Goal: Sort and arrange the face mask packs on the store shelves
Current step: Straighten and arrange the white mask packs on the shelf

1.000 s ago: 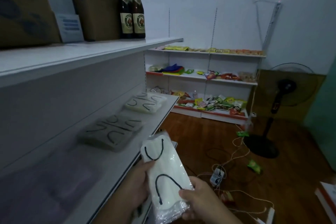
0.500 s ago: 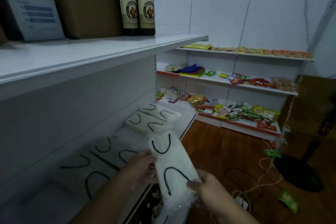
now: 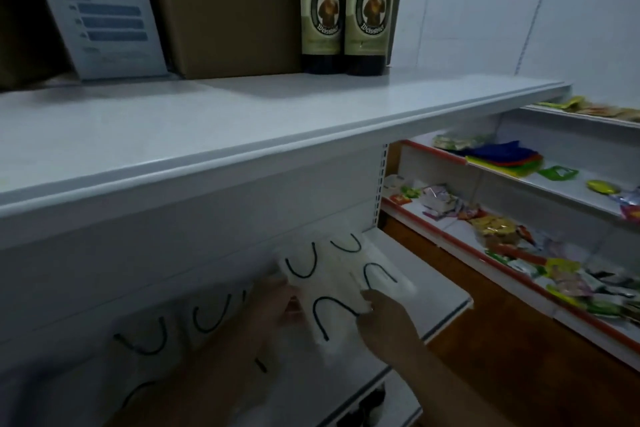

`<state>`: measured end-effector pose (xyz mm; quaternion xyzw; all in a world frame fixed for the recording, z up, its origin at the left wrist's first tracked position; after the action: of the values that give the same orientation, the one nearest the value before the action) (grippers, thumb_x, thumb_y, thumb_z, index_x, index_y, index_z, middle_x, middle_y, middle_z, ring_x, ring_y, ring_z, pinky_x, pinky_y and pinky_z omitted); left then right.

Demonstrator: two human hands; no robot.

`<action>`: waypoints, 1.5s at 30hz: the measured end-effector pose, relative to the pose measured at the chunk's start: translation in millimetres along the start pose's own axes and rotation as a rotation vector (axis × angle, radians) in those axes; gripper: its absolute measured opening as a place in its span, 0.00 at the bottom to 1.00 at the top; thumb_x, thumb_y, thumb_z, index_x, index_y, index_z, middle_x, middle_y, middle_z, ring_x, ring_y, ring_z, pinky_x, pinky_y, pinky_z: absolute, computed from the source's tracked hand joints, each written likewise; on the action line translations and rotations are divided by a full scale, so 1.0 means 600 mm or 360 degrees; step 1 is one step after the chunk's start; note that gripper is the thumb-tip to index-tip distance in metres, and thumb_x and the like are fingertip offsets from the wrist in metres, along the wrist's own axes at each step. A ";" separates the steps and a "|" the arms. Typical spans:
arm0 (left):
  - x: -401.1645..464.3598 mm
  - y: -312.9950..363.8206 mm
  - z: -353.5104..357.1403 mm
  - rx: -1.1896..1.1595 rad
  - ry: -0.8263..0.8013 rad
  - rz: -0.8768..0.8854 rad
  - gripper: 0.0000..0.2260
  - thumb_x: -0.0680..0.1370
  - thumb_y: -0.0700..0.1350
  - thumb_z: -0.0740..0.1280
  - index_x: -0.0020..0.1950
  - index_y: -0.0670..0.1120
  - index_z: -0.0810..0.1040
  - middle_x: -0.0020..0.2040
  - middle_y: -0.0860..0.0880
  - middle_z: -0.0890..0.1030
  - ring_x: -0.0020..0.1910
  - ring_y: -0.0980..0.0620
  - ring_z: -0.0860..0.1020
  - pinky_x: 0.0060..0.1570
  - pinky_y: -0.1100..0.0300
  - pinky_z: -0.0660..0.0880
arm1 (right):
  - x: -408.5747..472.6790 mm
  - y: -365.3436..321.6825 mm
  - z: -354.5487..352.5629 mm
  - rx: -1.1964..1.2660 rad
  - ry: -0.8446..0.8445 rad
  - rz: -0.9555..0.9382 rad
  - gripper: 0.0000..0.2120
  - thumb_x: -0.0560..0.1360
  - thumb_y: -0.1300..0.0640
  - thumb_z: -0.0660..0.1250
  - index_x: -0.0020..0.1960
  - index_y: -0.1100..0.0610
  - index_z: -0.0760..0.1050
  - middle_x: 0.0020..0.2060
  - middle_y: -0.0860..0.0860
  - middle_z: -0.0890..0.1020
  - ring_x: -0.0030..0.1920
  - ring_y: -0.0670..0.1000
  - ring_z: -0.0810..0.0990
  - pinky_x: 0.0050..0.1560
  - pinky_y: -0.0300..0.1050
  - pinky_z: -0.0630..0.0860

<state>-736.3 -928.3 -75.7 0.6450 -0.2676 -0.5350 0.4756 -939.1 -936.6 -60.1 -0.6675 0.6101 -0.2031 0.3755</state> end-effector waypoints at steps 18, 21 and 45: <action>-0.100 0.080 -0.201 0.1583 0.0473 0.0635 0.24 0.82 0.54 0.56 0.78 0.53 0.57 0.77 0.49 0.62 0.73 0.51 0.64 0.70 0.59 0.62 | 0.075 -0.195 0.142 -0.1246 -0.0180 -0.0871 0.33 0.77 0.38 0.53 0.78 0.47 0.47 0.78 0.52 0.45 0.77 0.57 0.39 0.74 0.59 0.41; -0.193 0.067 -0.342 0.1880 0.0624 0.0520 0.26 0.82 0.59 0.53 0.79 0.55 0.52 0.79 0.51 0.55 0.77 0.52 0.53 0.73 0.60 0.52 | 0.014 -0.271 0.237 -0.1334 -0.0399 -0.1058 0.35 0.77 0.37 0.53 0.78 0.47 0.44 0.78 0.54 0.43 0.77 0.60 0.38 0.74 0.61 0.41; -1.076 -0.340 -1.126 0.1435 0.2007 -0.0608 0.32 0.79 0.63 0.54 0.79 0.54 0.46 0.80 0.49 0.48 0.78 0.45 0.46 0.72 0.40 0.52 | -0.839 -0.636 0.924 -0.1149 -0.1221 -0.2294 0.35 0.77 0.40 0.57 0.78 0.51 0.48 0.78 0.56 0.46 0.77 0.59 0.38 0.75 0.59 0.43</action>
<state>-315.2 -73.2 5.3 0.9910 -0.0236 0.0182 0.1309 -369.4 -319.3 -32.6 -0.9885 -0.0987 0.0520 0.1019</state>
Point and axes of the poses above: each hand's wrist, its own x-axis towards the middle knuckle, its own z-axis out of the palm, y = z × x, the point moved 6 cm from there along x, towards the middle knuckle
